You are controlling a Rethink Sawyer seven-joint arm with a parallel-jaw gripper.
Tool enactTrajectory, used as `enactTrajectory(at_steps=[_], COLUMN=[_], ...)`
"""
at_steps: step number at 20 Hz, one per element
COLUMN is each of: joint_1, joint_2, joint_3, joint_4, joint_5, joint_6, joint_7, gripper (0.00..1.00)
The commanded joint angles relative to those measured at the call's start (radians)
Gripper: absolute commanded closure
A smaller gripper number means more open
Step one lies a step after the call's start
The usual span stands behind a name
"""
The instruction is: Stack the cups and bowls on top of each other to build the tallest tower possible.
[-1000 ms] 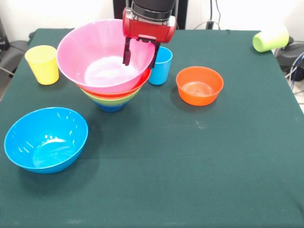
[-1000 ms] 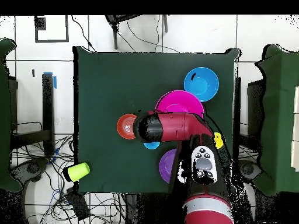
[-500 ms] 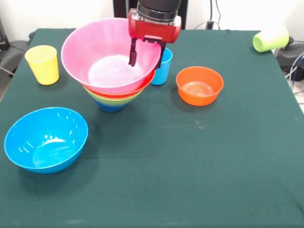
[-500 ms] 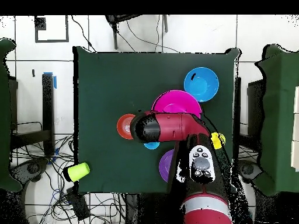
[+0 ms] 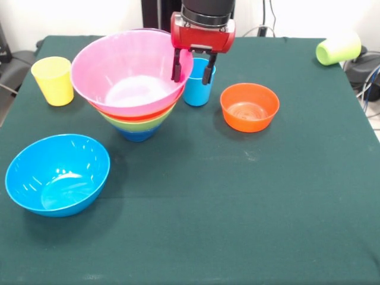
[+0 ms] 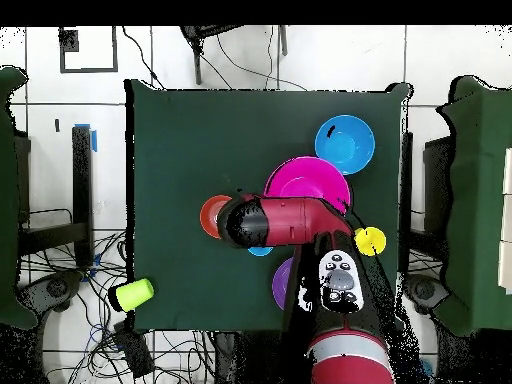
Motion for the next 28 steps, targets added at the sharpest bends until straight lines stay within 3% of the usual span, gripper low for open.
enactTrajectory(at_steps=[1,16,28], joint_1=[0.002,0.007,0.004], joint_2=[0.02,-0.018,-0.081], joint_3=[0.101,0.097,0.07], joint_4=[0.037,0.052,-0.02], joint_5=[0.019,0.028,-0.023], joint_6=[0.079,0.109,0.196], joint_7=[0.03,0.03,-0.049], gripper=[0.0,0.0,0.0])
